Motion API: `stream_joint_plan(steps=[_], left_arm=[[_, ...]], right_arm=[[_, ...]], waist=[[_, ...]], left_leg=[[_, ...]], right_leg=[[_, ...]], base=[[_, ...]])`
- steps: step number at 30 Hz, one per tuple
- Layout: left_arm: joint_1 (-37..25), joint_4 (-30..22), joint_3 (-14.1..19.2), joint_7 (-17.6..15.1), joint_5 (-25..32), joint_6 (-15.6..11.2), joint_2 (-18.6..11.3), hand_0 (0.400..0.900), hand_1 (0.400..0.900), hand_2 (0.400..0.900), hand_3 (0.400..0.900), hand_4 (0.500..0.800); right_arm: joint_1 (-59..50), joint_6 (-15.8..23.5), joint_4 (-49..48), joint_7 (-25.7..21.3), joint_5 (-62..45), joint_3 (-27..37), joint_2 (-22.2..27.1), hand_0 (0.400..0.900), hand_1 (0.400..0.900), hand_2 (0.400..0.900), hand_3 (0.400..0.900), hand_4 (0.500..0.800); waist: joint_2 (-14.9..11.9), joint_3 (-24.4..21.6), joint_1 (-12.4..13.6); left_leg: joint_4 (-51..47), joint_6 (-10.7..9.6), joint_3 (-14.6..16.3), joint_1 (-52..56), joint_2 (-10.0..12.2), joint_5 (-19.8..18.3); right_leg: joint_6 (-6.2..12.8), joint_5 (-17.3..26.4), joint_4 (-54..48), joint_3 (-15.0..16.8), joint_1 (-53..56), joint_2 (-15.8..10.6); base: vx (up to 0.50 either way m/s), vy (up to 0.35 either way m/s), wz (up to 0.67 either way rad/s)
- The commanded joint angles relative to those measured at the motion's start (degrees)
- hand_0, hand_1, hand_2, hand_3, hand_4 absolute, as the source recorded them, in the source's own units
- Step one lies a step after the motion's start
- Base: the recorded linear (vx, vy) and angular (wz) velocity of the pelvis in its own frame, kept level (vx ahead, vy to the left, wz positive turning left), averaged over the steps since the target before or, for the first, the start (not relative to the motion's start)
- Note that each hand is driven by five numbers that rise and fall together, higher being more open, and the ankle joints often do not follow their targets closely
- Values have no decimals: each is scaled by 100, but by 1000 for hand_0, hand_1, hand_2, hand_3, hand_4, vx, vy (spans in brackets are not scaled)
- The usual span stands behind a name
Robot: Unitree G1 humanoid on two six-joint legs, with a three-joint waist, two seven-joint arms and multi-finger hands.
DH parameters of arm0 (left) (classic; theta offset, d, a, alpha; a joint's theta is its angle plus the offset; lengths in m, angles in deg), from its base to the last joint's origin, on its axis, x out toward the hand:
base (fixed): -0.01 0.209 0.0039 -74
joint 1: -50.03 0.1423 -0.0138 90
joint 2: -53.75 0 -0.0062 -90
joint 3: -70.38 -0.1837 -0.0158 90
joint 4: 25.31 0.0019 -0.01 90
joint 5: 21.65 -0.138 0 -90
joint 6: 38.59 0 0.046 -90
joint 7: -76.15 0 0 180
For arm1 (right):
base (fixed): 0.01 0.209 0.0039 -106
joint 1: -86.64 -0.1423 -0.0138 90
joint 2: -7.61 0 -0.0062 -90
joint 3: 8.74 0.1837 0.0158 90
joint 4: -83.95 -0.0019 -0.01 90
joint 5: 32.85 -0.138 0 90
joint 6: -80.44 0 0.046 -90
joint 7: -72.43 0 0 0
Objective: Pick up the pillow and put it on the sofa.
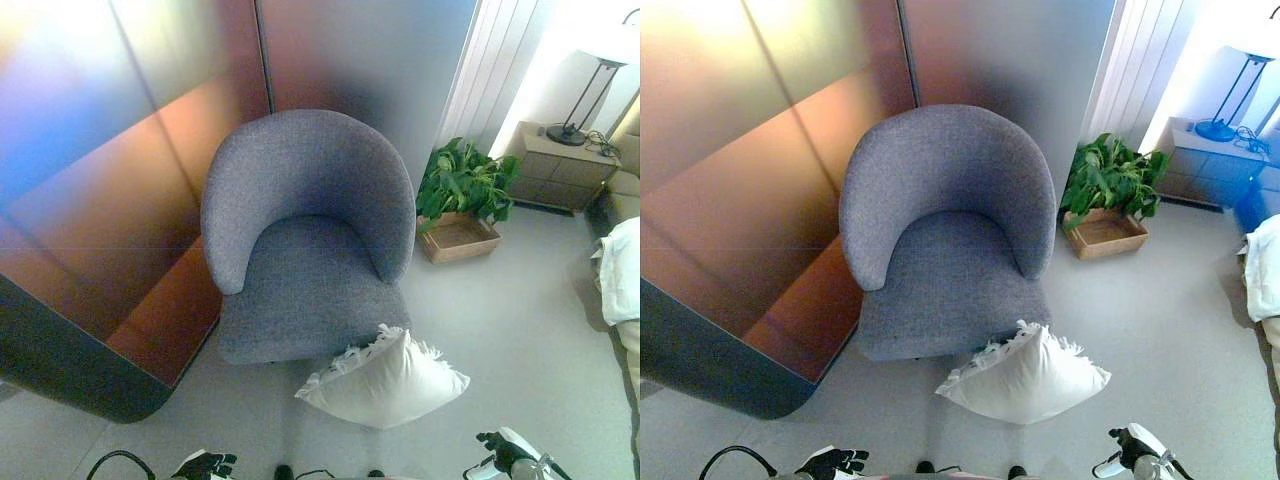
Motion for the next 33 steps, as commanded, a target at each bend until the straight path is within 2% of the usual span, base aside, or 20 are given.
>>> stream_joint_plan(steps=[1, 5, 7, 11, 17, 21, 23, 27, 33], left_arm=[[-461, 85, 49, -120, 269, -224, -198, 900, 900, 900, 900, 800], [-433, 0, 77, 87, 562, -391, -228, 900, 900, 900, 900, 800], [-420, -34, 109, 111, 726, -403, -236, 900, 900, 900, 900, 800], [-445, -162, 190, 366, 1154, -387, -383, 900, 900, 900, 900, 800], [-705, -338, 190, 466, 1655, -413, -569, 900, 900, 900, 900, 800], [-860, -534, 192, 388, 1858, -331, -636, 900, 900, 900, 900, 800], [-896, -560, 220, 459, 2007, -299, -651, 900, 900, 900, 900, 800], [-880, -622, 223, 436, 2149, -419, -705, 900, 900, 900, 900, 800], [-1079, -967, 198, 608, 2486, -368, -922, 900, 900, 900, 900, 800]], right_arm=[[-429, 88, 213, -494, 9, 67, 99, 900, 900, 900, 900, 800], [-451, 78, 167, -677, 214, 102, 205, 900, 900, 900, 900, 800], [-469, 48, 156, -760, 295, 109, 255, 900, 900, 900, 900, 800], [-630, 82, 78, -877, 384, 102, 492, 900, 900, 900, 900, 800], [-1245, 18, -32, -1059, 275, -91, 844, 900, 900, 900, 900, 800], [-1551, -40, -116, -1086, 144, -179, 1013, 900, 900, 900, 900, 800], [-1663, -40, -110, -1111, 44, -199, 1096, 900, 900, 900, 900, 800], [-1756, -17, -171, -1224, -27, -203, 1193, 900, 900, 900, 900, 800], [-2303, -98, -331, -1310, -209, -351, 1593, 900, 900, 900, 900, 800]], waist=[[-246, 183, 91], [-222, 232, 102], [-214, 256, 113], [-168, 386, 156], [-53, 799, 193], [-1, 1005, 228], [21, 1089, 252], [54, 1237, 282], [180, 1664, 309]], left_leg=[[-34, 217, 40, 190, -220, -518], [-34, 213, 35, 164, -228, -500], [-34, 208, 39, 136, -227, -487], [-34, 199, 10, -31, -234, -435], [-34, 185, -52, -554, -238, -270], [-34, 177, -104, -851, -247, -181], [-34, 167, -127, -968, -256, -153], [-34, 151, -174, -1143, -271, -100], [-34, 125, -224, -1576, -287, 64]], right_leg=[[301, 40, 10, -64, -50, -32], [309, 64, 10, -61, -73, -40], [314, 73, 10, -69, -96, -49], [320, 124, 10, -78, -254, -77], [304, 253, 10, -65, -758, -115], [284, 329, 10, -77, -1041, -108], [281, 347, 10, -111, -1150, -112], [278, 388, 10, -181, -1315, -128], [218, 407, 191, -248, -1760, -124]], base=[[0, 0, 0], [7, -8, 0], [18, -38, 2], [-19, -60, 4], [-148, -59, 3], [-104, -52, 3], [-64, -46, 6], [-16, -41, 4], [-66, -27, 6]])
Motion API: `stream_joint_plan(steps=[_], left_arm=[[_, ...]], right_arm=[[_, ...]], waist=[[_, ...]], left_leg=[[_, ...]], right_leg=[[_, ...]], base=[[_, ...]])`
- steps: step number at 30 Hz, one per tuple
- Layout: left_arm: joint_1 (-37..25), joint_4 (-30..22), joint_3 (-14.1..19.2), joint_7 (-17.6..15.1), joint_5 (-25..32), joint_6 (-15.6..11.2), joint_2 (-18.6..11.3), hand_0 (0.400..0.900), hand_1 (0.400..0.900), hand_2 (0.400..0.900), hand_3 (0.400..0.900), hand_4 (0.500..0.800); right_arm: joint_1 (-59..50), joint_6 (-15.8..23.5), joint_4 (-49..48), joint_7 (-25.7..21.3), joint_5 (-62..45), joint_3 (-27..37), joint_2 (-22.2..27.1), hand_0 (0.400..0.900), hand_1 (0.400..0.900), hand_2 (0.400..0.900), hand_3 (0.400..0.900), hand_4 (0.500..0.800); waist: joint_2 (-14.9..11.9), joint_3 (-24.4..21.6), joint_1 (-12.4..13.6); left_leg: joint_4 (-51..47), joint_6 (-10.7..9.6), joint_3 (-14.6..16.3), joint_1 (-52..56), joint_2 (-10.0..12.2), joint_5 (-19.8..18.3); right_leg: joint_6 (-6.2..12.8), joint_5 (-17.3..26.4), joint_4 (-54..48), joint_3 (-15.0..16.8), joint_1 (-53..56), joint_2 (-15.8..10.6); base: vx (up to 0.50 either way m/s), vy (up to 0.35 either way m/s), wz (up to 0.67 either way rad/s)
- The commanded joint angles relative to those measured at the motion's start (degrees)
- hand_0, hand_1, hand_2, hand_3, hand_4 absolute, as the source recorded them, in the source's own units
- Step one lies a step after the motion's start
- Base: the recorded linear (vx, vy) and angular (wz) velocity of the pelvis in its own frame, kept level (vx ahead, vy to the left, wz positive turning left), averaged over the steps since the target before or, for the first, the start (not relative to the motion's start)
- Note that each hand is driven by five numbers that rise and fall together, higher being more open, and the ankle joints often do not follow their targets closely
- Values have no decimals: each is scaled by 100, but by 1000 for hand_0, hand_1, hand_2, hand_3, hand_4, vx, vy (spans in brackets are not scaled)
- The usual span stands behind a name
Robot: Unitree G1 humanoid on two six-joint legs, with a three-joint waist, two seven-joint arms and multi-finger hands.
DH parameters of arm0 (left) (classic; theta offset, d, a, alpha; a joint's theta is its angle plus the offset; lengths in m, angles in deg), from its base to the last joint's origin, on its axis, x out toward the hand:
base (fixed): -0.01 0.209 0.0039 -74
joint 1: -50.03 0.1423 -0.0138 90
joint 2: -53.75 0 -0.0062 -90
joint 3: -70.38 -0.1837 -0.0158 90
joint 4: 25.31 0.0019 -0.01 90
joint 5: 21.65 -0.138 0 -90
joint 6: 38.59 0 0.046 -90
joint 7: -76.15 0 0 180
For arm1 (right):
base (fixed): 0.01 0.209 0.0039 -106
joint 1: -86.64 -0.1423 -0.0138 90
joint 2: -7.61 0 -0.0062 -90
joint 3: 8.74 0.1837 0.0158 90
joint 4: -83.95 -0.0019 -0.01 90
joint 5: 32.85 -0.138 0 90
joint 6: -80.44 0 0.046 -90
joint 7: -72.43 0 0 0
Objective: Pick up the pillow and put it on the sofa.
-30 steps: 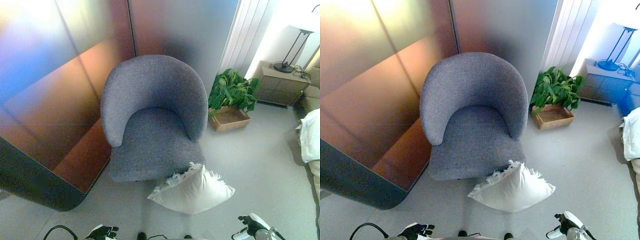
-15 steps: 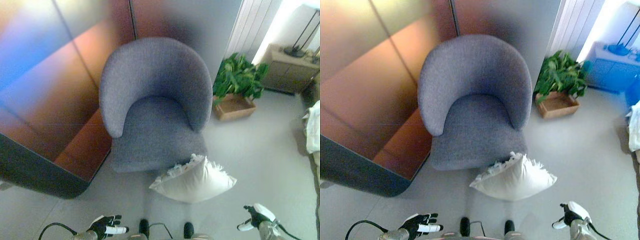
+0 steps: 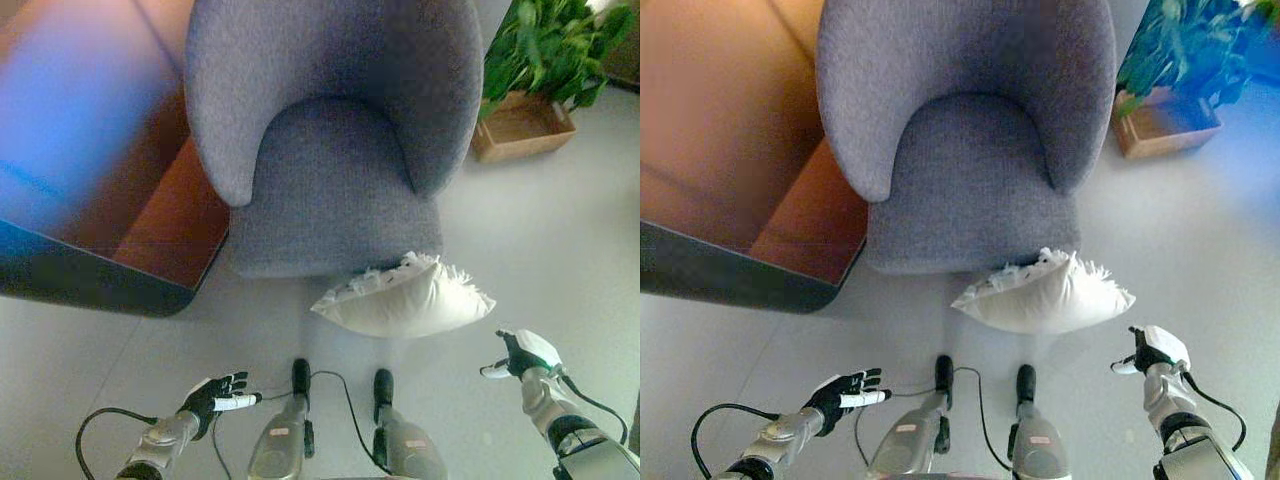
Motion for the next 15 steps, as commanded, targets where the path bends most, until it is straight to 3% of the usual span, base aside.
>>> stream_joint_plan(steps=[1, 9, 15], left_arm=[[-339, -95, 34, 124, 420, -147, -540, 900, 900, 900, 900, 800], [-336, -820, 22, 202, 1213, -390, -674, 900, 900, 900, 900, 800], [-261, -1326, -71, 159, 1679, -591, -642, 900, 900, 900, 900, 800]], right_arm=[[-526, -79, -209, -399, -346, -315, 850, 900, 900, 900, 900, 800], [-1256, -104, -600, -299, -495, -385, 1594, 900, 900, 900, 900, 800], [-1757, -350, -913, -182, -658, -428, 2020, 900, 900, 900, 900, 800]], waist=[[-194, 183, 74], [27, 615, 162], [246, 761, 257]], left_leg=[[-44, 102, -31, -64, -271, -379], [-44, 74, -138, -708, -336, -100], [-3, 65, -165, -1320, -402, 94]], right_leg=[[259, 3, 227, -57, -399, -119], [218, -121, 786, -167, -1201, -127], [233, -259, 1329, -206, -1924, -192]], base=[[-69, -28, 8], [-85, 2, 2], [-75, 14, 10]])
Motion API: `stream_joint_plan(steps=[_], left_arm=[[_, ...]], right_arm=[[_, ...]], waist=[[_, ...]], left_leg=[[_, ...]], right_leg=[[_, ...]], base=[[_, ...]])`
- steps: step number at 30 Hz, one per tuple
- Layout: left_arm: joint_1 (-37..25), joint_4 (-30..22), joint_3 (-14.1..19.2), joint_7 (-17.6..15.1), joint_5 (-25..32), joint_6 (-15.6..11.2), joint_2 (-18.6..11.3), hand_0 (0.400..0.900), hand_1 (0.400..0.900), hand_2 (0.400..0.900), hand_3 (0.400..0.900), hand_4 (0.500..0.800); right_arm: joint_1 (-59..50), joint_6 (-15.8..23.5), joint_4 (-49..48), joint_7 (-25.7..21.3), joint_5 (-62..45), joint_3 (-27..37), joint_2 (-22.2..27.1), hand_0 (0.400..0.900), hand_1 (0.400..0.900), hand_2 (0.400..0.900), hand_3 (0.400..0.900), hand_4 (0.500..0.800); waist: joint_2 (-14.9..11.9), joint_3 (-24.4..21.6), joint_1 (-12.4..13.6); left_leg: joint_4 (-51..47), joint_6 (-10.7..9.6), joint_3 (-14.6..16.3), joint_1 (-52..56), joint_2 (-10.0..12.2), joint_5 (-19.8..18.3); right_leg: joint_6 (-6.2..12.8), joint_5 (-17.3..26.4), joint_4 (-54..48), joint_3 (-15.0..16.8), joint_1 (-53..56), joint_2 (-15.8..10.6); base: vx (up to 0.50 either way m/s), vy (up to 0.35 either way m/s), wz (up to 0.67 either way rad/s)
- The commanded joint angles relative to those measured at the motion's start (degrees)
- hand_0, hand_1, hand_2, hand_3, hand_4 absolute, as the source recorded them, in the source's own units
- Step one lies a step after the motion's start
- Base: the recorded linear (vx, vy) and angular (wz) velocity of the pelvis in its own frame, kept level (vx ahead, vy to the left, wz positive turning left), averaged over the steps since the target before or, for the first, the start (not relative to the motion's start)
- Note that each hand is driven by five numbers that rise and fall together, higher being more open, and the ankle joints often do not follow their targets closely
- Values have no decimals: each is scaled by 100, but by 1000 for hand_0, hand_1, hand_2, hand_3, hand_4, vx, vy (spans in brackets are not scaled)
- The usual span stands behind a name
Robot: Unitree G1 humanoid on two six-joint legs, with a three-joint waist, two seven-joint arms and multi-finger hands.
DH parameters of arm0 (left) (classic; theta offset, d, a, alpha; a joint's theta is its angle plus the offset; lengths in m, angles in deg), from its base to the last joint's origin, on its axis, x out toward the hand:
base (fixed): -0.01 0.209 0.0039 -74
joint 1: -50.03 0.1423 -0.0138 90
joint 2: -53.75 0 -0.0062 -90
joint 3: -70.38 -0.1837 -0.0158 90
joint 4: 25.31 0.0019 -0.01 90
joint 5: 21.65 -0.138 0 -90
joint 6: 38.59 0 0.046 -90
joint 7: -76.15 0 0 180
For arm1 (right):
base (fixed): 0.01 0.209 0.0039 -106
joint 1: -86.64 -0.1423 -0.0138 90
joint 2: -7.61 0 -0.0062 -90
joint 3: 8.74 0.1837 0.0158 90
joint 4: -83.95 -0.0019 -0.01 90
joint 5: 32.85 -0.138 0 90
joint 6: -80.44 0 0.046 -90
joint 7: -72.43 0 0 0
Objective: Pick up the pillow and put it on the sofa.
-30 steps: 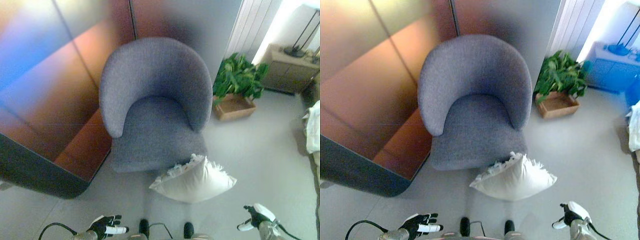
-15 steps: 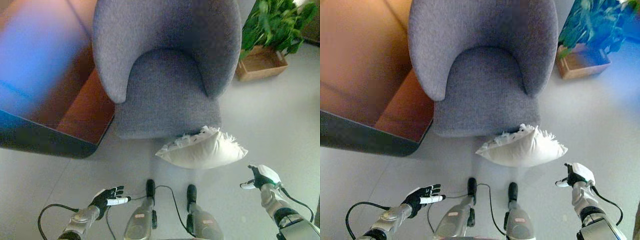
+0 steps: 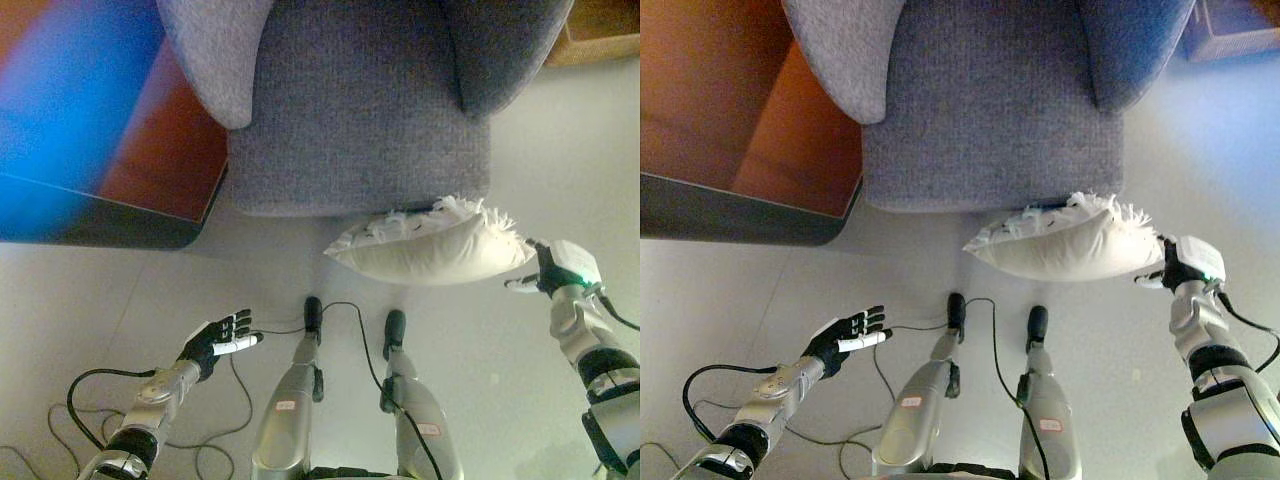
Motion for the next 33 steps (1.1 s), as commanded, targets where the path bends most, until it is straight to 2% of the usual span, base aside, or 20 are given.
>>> stream_joint_plan(steps=[1, 6, 11, 18, 25, 30, 31, 32, 33], left_arm=[[98, -115, -112, 19, 560, -365, -288, 900, 900, 900, 900, 800], [345, -326, -261, 1, 748, -502, -118, 900, 900, 900, 900, 800], [424, -405, -342, -145, 963, -704, 21, 900, 900, 900, 900, 800], [463, -584, -392, -249, 1193, -753, 66, 900, 900, 900, 900, 800], [517, -587, -522, -310, 1291, -937, 198, 900, 900, 900, 900, 800], [581, -698, -549, -386, 1372, -1032, 248, 900, 900, 900, 900, 800], [589, -736, -543, -410, 1390, -1023, 233, 900, 900, 900, 900, 800], [589, -788, -543, -434, 1390, -986, 204, 900, 900, 900, 900, 800], [598, -814, -541, -446, 1375, -975, 191, 900, 900, 900, 900, 800]], right_arm=[[-454, -233, -133, -107, -282, -215, 952, 900, 900, 900, 900, 800], [-920, -373, -380, 15, -231, -329, 1181, 900, 900, 900, 900, 800], [-1459, -246, -546, 76, -169, -584, 1296, 900, 900, 900, 900, 800], [-1975, -376, -908, 246, -207, -864, 1320, 900, 900, 900, 900, 800], [-2512, -331, -820, 309, -325, -1120, 1253, 900, 900, 900, 900, 800], [-2868, -388, -824, 792, -506, -1283, 1263, 900, 900, 900, 900, 800], [-2901, -349, -836, 944, -535, -1327, 1284, 792, 792, 792, 792, 735], [-2924, -330, -838, 1004, -595, -1357, 1305, 400, 400, 400, 400, 500], [-2925, -290, -844, 1050, -675, -1369, 1322, 400, 400, 400, 400, 500]], waist=[[-14, 146, 45], [224, 146, 92], [390, 146, 123], [544, 146, 167], [671, 146, 242], [733, 146, 312], [746, 146, 322], [750, 146, 332], [750, 146, 336]], left_leg=[[10, 18, -27, -281, -373, -179], [95, 2, 10, -712, -402, -118], [163, -11, 61, -1019, -415, -84], [213, -28, 86, -1318, -432, -41], [246, -27, 78, -1498, -440, -8], [263, -42, 71, -1615, -429, 26], [272, -50, 69, -1630, -425, 34], [282, -48, 64, -1649, -422, 35], [285, -48, 61, -1663, -418, 34]], right_leg=[[221, -435, 1161, -121, -847, -173], [204, -523, 1418, -92, -1335, -202], [205, -555, 1531, -26, -1661, -224], [210, -611, 1687, 43, -1986, -231], [203, -647, 1772, 59, -2175, -234], [192, -696, 1858, 42, -2286, -233], [187, -713, 1891, 46, -2302, -232], [182, -723, 1917, 43, -2326, -234], [181, -726, 1927, 41, -2342, -236]], base=[[-51, 52, 6], [-33, 85, 0], [-13, 95, -5], [-7, 65, -1], [-7, 39, -3], [-7, 17, -3], [0, 0, 0], [0, 0, 0], [0, 0, 0]])
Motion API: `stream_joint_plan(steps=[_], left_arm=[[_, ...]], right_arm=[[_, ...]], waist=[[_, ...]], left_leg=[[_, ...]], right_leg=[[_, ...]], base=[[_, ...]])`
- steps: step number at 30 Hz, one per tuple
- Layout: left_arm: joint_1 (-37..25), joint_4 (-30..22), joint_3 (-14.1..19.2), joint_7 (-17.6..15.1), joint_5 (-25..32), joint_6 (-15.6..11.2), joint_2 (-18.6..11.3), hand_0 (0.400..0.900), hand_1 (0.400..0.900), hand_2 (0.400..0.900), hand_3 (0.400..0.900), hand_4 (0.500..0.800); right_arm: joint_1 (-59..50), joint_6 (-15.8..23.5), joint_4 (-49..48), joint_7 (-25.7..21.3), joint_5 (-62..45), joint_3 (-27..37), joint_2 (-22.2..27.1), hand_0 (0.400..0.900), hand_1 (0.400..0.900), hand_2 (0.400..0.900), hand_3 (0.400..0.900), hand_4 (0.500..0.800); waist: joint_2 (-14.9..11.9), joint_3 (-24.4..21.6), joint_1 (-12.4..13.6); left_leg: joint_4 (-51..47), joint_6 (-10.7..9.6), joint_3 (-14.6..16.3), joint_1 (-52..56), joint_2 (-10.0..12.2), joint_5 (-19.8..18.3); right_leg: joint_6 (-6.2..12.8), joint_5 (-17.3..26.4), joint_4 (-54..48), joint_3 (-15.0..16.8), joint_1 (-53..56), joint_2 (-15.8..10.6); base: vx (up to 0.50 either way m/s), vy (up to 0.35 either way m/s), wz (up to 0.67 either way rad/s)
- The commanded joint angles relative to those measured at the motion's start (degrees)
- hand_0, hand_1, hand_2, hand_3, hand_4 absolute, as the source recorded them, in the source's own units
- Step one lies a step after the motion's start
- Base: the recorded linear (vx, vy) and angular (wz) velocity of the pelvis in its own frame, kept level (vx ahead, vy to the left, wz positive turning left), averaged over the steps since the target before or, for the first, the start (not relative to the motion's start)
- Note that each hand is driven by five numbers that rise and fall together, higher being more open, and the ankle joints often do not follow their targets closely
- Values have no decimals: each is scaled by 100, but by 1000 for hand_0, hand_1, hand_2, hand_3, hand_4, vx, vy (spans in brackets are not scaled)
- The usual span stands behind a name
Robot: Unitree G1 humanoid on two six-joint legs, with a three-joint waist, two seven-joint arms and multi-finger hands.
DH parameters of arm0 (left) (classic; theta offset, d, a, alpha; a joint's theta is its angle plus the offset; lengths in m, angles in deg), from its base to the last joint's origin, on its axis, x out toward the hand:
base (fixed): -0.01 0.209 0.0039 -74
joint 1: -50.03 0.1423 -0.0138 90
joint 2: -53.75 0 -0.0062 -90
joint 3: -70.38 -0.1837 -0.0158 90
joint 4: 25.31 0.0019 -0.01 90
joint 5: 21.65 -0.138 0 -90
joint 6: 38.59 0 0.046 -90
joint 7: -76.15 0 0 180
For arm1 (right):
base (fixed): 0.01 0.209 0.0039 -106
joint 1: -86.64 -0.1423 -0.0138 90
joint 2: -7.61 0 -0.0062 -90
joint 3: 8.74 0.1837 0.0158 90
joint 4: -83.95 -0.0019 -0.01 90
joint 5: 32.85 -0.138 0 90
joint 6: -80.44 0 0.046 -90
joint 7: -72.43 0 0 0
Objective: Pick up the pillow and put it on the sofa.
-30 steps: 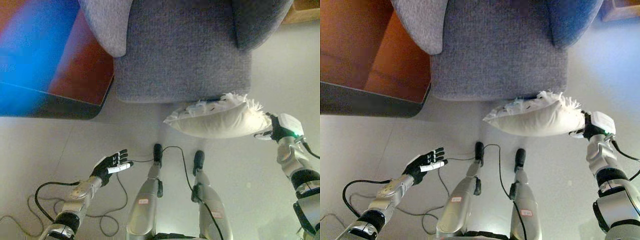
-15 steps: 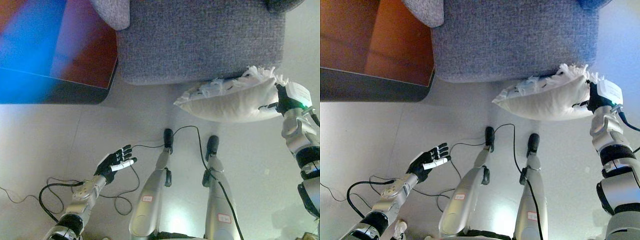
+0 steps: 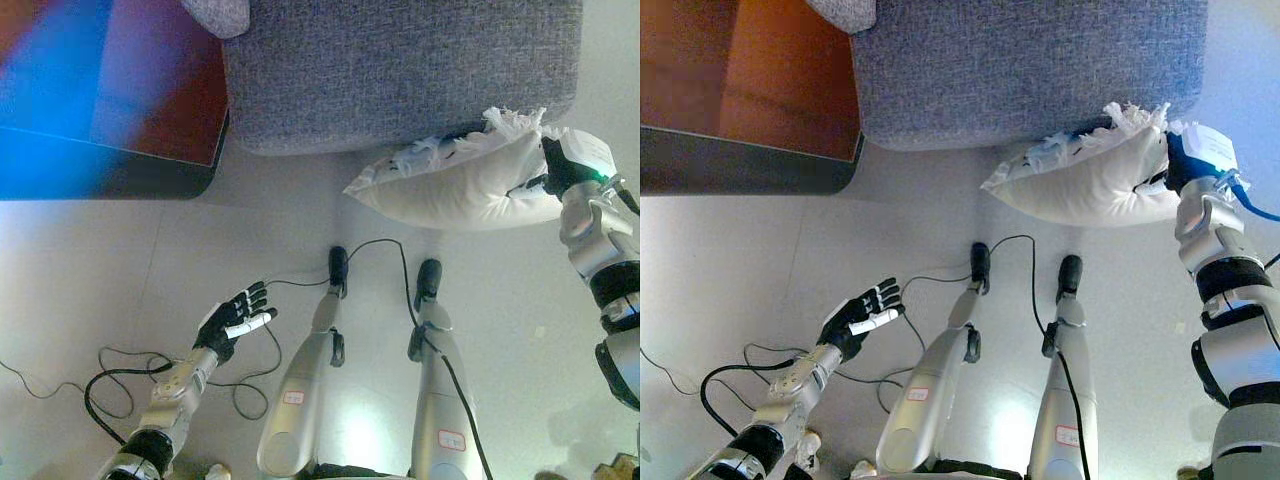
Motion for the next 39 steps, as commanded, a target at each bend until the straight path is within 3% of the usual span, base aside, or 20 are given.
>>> stream_joint_plan(steps=[1, 19, 28, 32, 39], left_arm=[[433, -241, -66, -141, 322, -221, -63, 900, 900, 900, 900, 800], [622, -311, -36, 58, 385, -253, -166, 900, 900, 900, 900, 800], [671, 145, 306, 93, -41, 133, -204, 900, 900, 900, 900, 800], [767, 413, 428, 114, -317, 291, -203, 900, 900, 900, 900, 800], [1099, 746, 701, 287, -732, 439, -106, 900, 900, 900, 900, 800]], right_arm=[[-675, 251, -428, 138, -343, -434, 871, 400, 400, 400, 400, 500], [-487, 820, -490, 304, -645, -247, 1018, 400, 400, 400, 400, 500], [127, 1367, -1109, 652, -635, -123, 1094, 400, 400, 400, 400, 500], [581, 1492, -1444, 856, -602, 62, 1146, 400, 400, 400, 400, 500], [1468, 1715, -1989, 1679, -737, 604, 1379, 400, 400, 400, 400, 500]], waist=[[427, 99, 141], [283, 99, 58], [-252, 80, -56], [-541, -241, -69], [-954, -912, -112]], left_leg=[[290, -266, -117, -203, -76, -455], [120, -249, -52, 387, -46, -476], [-48, -274, 85, 1688, 33, -686], [-48, -291, 129, 2081, 84, -835], [-48, -303, 220, 2716, 164, -1086]], right_leg=[[-1, -234, -91, -332, 165, 236], [28, -47, -521, -428, 732, 186], [108, 131, -1152, -667, 2171, 108], [153, 172, -1401, -751, 2718, 99], [192, 249, -1800, -816, 3519, 159]], base=[[0, 0, 0], [-4, 13, -4], [-6, -3, -1], [88, -25, 5], [161, 8, 9]])
